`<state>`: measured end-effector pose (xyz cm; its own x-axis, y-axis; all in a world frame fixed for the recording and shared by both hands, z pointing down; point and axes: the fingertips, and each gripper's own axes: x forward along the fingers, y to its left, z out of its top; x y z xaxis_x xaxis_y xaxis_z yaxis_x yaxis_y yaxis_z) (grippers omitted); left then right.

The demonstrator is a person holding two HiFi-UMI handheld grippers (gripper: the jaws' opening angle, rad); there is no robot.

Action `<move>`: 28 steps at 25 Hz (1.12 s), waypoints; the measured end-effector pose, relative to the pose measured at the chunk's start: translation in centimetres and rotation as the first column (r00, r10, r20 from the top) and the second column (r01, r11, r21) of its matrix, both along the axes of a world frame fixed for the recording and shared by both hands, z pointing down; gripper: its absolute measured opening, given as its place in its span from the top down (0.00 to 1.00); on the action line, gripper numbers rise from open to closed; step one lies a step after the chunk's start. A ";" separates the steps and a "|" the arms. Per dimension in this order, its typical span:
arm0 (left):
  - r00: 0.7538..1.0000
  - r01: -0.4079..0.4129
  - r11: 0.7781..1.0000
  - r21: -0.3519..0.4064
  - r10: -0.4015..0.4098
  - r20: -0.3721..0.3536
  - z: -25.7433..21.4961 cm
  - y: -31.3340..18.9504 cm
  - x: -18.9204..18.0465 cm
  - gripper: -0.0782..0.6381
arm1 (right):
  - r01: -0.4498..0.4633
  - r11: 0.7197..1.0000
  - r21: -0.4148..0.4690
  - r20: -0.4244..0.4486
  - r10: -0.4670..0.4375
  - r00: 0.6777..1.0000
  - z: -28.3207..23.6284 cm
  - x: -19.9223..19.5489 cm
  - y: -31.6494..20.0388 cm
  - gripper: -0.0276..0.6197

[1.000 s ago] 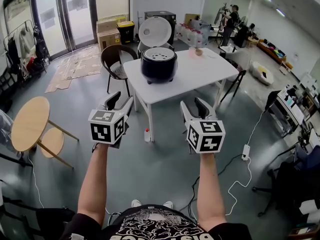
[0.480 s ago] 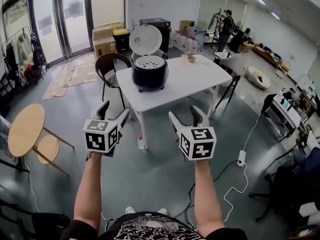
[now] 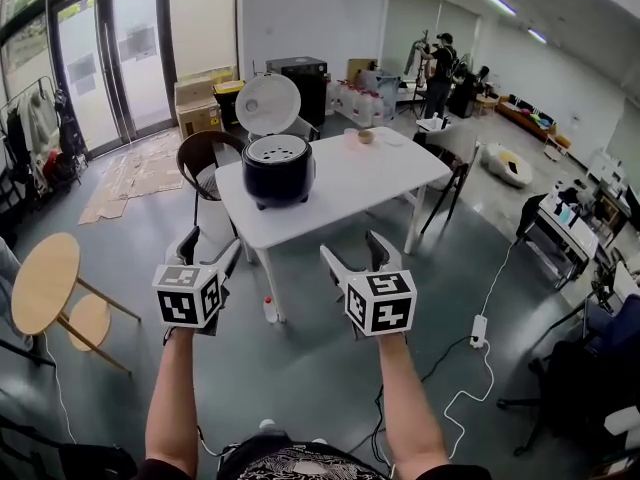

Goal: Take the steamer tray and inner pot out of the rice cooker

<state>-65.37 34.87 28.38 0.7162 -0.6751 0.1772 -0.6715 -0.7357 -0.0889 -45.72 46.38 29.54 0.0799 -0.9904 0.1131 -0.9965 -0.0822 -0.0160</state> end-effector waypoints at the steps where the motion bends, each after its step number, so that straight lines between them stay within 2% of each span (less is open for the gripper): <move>1: 1.000 0.001 1.000 0.001 -0.001 0.003 0.1 -0.2 0.4 0.40 | 0.001 1.000 0.005 0.003 -0.001 1.000 -0.1 0.4 -0.3 0.38; 8: 1.000 0.012 1.000 0.008 -0.012 0.008 0.6 -3.8 3.7 0.40 | -0.002 1.000 0.020 0.006 0.001 1.000 -0.1 4.4 -3.7 0.37; 13: 1.000 0.030 1.000 0.000 -0.030 0.007 1.0 -10.6 8.5 0.40 | 0.015 1.000 0.004 -0.007 -0.015 1.000 0.3 9.2 -10.1 0.36; 18: 1.000 0.027 1.000 -0.008 -0.027 0.014 1.7 -20.7 14.7 0.40 | 0.028 0.999 -0.025 -0.016 -0.029 0.999 1.1 15.1 -20.3 0.35; 23: 0.999 0.031 0.999 0.006 -0.032 0.022 -0.1 -33.5 18.9 0.39 | 0.039 0.999 -0.029 -0.029 -0.040 0.999 -0.7 19.4 -33.3 0.35; 28: 0.999 0.036 0.999 -0.013 -0.036 0.012 -1.9 -44.7 23.5 0.39 | 0.053 0.998 -0.040 -0.040 -0.054 0.998 -3.1 23.7 -44.8 0.35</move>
<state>-41.85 -9.83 26.49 0.6890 -0.6981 0.1950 -0.6966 -0.7121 -0.0877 -22.05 1.60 26.46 0.0324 -0.9883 0.1491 -0.9992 -0.0286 0.0273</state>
